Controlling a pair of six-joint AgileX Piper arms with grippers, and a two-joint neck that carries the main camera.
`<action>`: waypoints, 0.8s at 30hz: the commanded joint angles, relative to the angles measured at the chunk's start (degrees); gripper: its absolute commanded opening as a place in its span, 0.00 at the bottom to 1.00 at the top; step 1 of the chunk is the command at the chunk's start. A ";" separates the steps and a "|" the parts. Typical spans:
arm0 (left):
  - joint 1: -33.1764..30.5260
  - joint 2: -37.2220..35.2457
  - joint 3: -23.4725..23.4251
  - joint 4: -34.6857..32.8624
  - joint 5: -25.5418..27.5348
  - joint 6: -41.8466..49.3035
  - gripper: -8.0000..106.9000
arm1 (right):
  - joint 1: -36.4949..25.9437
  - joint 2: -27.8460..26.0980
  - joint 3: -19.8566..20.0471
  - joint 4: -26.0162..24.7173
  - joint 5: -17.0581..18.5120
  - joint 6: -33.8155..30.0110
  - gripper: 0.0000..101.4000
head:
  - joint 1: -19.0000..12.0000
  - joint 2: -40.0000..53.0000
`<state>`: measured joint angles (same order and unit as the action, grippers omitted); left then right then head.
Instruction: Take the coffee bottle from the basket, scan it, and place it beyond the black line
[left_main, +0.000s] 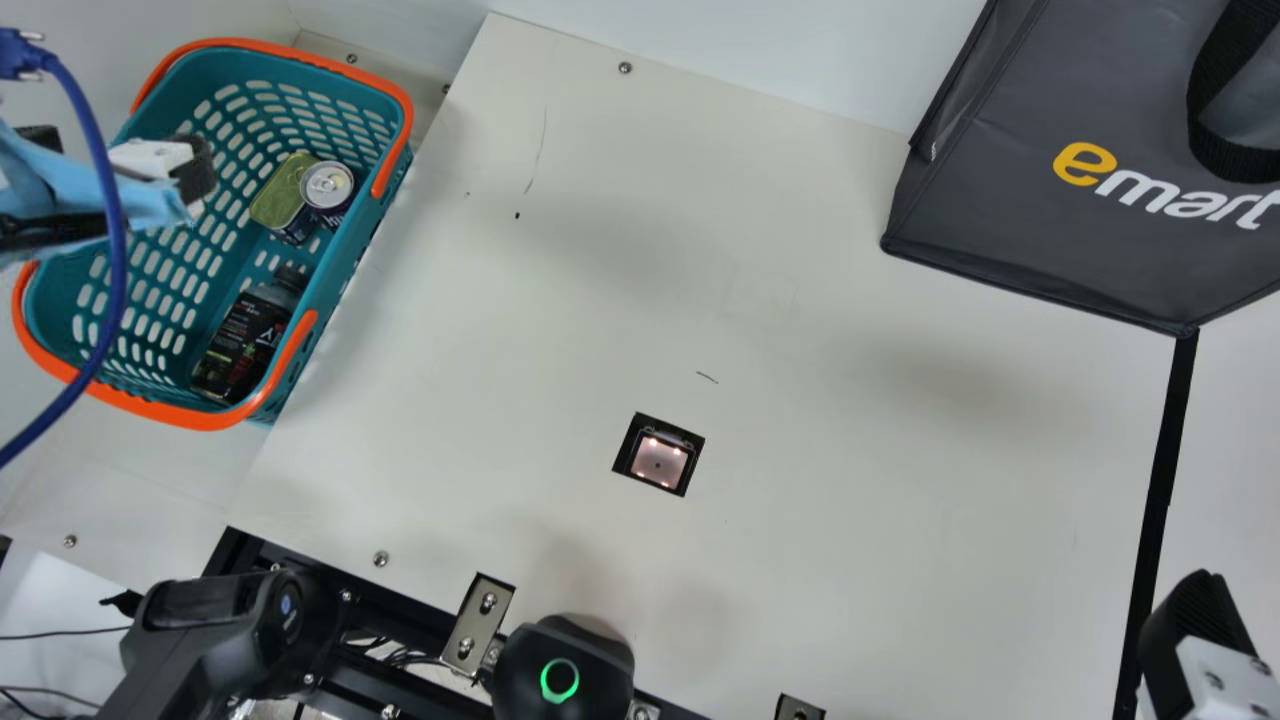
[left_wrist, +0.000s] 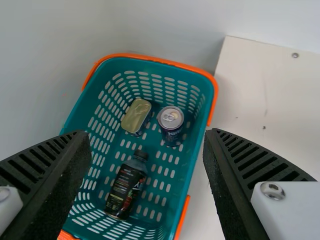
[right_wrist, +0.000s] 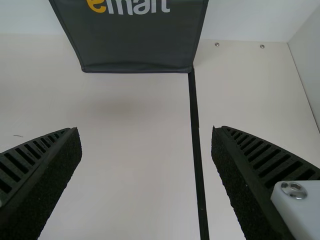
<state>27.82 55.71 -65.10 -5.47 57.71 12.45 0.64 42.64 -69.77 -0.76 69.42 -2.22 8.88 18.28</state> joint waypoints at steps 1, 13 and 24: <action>3.04 1.18 0.16 -1.08 -0.79 2.11 0.85 | 0.00 0.00 0.00 0.00 0.00 0.00 0.90 | -0.96 0.14; 9.41 6.66 3.35 -4.38 -5.10 10.12 0.85 | 0.00 0.00 0.00 0.00 0.00 0.00 0.90 | -0.96 0.14; 12.56 12.19 5.68 -6.86 -8.63 16.86 0.85 | 0.00 0.00 0.00 0.00 0.00 0.00 0.90 | -0.96 0.14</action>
<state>40.26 67.24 -59.44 -12.21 49.36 28.69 0.64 42.64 -69.77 -0.76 69.42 -2.22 8.88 18.28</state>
